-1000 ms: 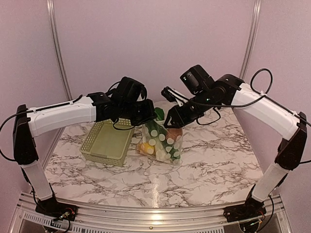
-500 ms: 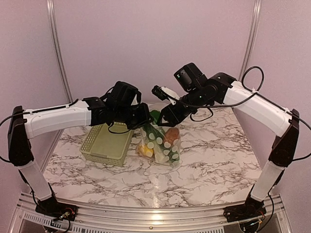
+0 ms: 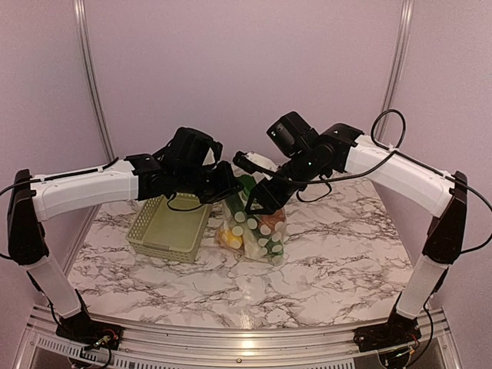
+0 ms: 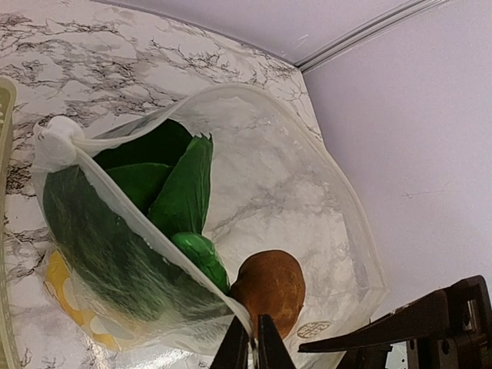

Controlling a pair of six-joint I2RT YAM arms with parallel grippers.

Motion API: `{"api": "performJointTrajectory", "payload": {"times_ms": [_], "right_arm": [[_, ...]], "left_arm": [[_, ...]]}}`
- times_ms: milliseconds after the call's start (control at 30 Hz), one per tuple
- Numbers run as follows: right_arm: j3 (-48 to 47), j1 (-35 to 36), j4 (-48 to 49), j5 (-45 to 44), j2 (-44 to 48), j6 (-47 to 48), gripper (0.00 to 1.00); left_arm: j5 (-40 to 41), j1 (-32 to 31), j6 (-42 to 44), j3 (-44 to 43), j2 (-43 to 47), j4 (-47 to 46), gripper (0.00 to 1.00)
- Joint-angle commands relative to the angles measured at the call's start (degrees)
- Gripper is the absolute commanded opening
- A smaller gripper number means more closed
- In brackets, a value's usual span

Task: Place the food in the zip-top bag and seal the zipper
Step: Place the zipper food storage bag at the center of the board.

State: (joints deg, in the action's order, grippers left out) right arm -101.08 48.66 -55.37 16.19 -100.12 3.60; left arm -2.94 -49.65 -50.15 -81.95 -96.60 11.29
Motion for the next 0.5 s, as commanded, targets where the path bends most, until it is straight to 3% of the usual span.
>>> {"api": "performJointTrajectory", "payload": {"times_ms": [0, 267, 467], "right_arm": [[-2.33, 1.78, -0.15, -4.05, -1.97, 1.56, 0.53], [-3.77, 2.17, 1.18, -9.88, -3.61, 1.11, 0.35], [-7.61, 2.22, 0.56, -10.12, -6.14, 0.10, 0.26]], "left_arm": [[-1.87, 0.73, 0.71, 1.12, 1.87, -2.48, 0.08], [-4.76, 2.93, 0.32, 2.17, 4.26, -2.58, 0.14], [-4.15, 6.61, 3.06, 5.71, 9.89, 0.17, 0.37]]}}
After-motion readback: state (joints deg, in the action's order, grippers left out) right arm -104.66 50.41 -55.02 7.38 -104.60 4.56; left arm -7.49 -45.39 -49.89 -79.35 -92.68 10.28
